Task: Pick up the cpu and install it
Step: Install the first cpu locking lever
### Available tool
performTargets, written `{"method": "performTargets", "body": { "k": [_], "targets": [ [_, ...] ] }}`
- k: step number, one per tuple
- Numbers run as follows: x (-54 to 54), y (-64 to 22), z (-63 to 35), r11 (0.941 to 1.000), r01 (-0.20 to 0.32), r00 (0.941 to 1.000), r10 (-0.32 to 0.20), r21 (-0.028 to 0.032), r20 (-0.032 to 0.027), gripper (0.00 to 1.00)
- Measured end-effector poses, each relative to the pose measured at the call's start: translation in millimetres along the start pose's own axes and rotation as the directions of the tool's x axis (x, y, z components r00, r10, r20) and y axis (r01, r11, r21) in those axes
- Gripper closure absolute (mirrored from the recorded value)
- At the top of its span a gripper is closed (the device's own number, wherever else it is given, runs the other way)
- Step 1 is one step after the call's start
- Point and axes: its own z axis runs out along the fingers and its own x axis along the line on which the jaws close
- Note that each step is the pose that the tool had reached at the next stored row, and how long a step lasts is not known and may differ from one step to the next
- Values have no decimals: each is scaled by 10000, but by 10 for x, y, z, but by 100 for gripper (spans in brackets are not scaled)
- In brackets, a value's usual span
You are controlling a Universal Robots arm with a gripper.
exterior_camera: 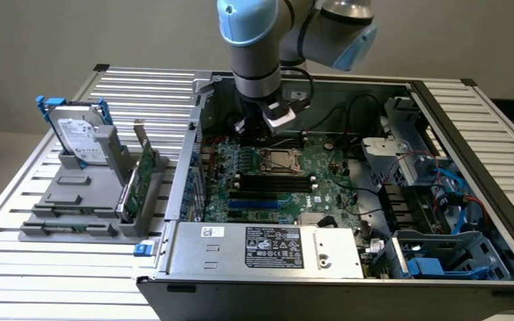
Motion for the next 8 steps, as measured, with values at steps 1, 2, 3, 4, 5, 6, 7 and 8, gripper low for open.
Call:
{"method": "performTargets", "body": {
  "k": [1, 2, 3, 4, 5, 6, 7, 8],
  "targets": [
    [3, 1, 1, 10000, 0, 10000, 0, 0, -1, 89],
    [5, 2, 0, 10000, 0, 10000, 0, 0, -2, 89],
    [6, 2, 0, 10000, -1, 10000, 1, 0, -3, 89],
    [6, 3, -1, 10000, -1, 10000, 1, 2, -4, 89],
    [6, 5, -3, 10000, 1, 10000, -1, 2, -3, 89],
    [6, 7, -5, 10000, 1, 10000, -1, 2, -2, 89],
    [5, 8, -5, 10000, 2, 10000, -2, 2, -3, 89],
    [6, 12, -7, 10000, 6, 10000, -6, 2, 0, 89]
  ]
}}
